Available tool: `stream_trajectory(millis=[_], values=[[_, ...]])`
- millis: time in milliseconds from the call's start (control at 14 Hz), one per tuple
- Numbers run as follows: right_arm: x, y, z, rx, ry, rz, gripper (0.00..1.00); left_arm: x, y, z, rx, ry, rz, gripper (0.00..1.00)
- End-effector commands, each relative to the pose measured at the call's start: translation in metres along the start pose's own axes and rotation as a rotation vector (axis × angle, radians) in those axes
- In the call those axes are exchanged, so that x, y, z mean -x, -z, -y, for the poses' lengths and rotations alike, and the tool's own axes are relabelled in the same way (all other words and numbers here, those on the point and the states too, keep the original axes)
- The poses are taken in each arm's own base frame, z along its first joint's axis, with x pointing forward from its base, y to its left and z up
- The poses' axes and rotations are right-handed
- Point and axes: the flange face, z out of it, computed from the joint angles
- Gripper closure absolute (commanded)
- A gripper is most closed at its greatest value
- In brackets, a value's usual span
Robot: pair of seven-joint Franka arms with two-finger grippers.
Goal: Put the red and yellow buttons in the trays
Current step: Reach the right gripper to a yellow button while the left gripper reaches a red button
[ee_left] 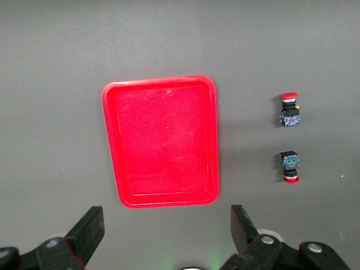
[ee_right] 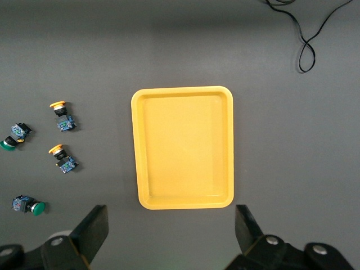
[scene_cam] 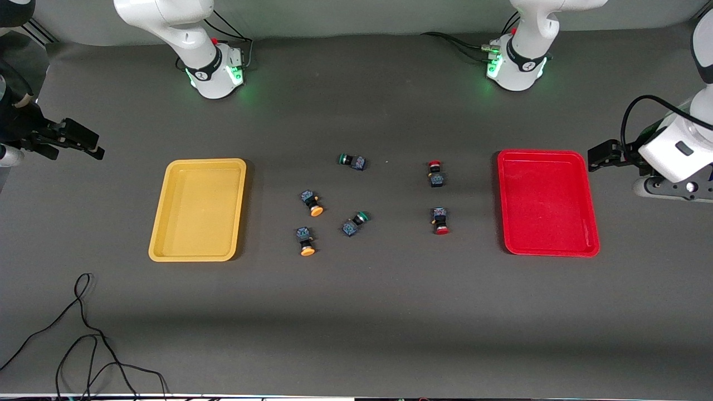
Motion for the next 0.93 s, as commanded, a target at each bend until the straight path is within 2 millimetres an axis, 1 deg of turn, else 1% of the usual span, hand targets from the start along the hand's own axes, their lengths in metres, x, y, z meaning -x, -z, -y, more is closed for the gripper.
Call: stream_trajectory(millis=[0,71,143,214,357,571,643,714,786,857], values=[[0.001,0.0,-0.003,0.016,0.014,0.006,0.0,0.01,0.008,-0.001,0.008,0.025,-0.002,0.0],[-0.001,-0.003,0.001,0.017,0.014,0.011,0.0,0.01,0.008,0.0,0.009,0.026,-0.002,0.0],[-0.005,-0.011,0.008,0.017,0.024,0.024,0.0,0.009,0.007,-0.001,0.009,0.025,-0.001,0.0],[-0.008,-0.019,0.023,0.017,0.051,0.04,0.0,0.009,0.007,-0.001,0.01,0.025,-0.001,0.0],[-0.014,-0.045,0.075,0.008,0.136,0.073,0.0,0.008,0.005,0.0,0.012,0.026,0.004,0.0],[-0.025,-0.093,0.141,-0.059,0.214,0.123,0.0,0.006,0.0,-0.002,0.014,0.02,0.018,0.0],[-0.026,-0.114,0.177,-0.077,0.261,0.121,0.0,0.006,-0.002,-0.003,0.014,0.018,0.025,0.0],[-0.022,-0.134,0.214,-0.077,0.309,0.107,0.0,0.006,-0.009,-0.003,0.014,0.015,0.034,0.0],[-0.022,-0.166,0.239,-0.07,0.328,0.108,0.0,0.009,-0.015,-0.006,0.016,0.017,0.034,0.0],[-0.01,-0.192,0.274,-0.066,0.357,0.087,0.0,0.011,-0.02,-0.013,0.041,0.012,0.037,0.0]])
